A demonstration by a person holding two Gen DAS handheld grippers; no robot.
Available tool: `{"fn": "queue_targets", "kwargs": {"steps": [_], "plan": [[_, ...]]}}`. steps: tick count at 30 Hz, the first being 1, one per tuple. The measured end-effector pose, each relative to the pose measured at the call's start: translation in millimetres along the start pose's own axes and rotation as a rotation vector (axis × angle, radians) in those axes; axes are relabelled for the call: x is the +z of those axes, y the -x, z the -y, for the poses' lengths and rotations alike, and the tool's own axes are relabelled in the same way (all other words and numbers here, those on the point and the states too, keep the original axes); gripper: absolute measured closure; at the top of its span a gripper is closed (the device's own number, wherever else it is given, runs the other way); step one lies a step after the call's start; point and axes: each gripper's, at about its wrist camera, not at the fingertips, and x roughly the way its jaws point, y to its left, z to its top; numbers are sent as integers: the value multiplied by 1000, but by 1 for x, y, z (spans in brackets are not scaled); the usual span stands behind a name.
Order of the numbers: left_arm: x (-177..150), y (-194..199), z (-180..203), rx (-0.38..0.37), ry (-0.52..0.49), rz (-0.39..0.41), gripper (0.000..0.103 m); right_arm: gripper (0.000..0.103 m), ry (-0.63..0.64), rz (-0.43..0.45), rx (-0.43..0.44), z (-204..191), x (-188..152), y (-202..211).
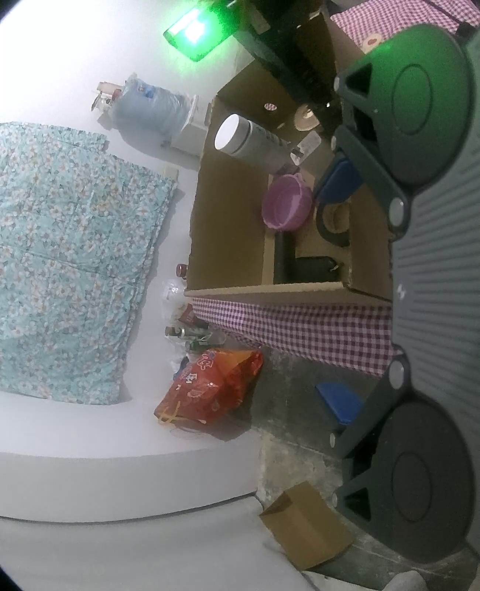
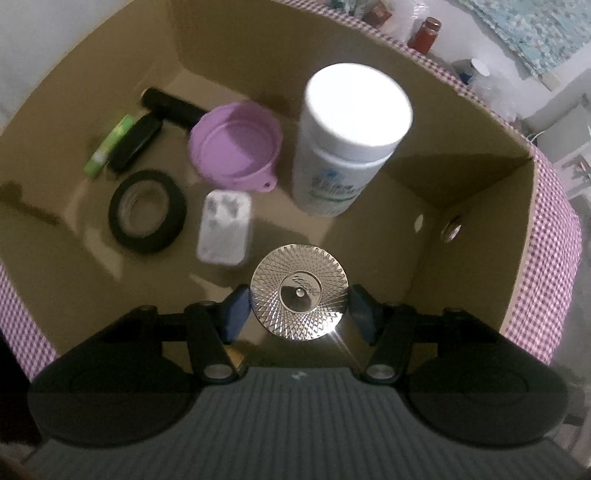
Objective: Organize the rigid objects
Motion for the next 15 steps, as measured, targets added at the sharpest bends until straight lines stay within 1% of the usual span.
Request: {"fn": "queue_targets", "kwargs": {"steps": [6,8,9,10,12,14,15], "plan": [[1,2,0,-6,-4,4,0,45,-6,35,-43,3,3,4],[2,5,1,-12,-8,9,0,39,-14,75,-54,2,-1,18],[2,6,2,-13,-11,12,0,37,-19,104,-57,1,-5,30],[2,7,3,-14,-14,15,0,34,-27,146,-59,0,-11,45],[2,11,6,-17,-19,24,0,31,-57,238,-49,0,-29,77],[3,17,6,-22,-22,36,0,25,-109,345,-13,-2,-56,112],[4,19,7,-24,-24,40,0,24,-145,399,2,-5,-73,127]]}}
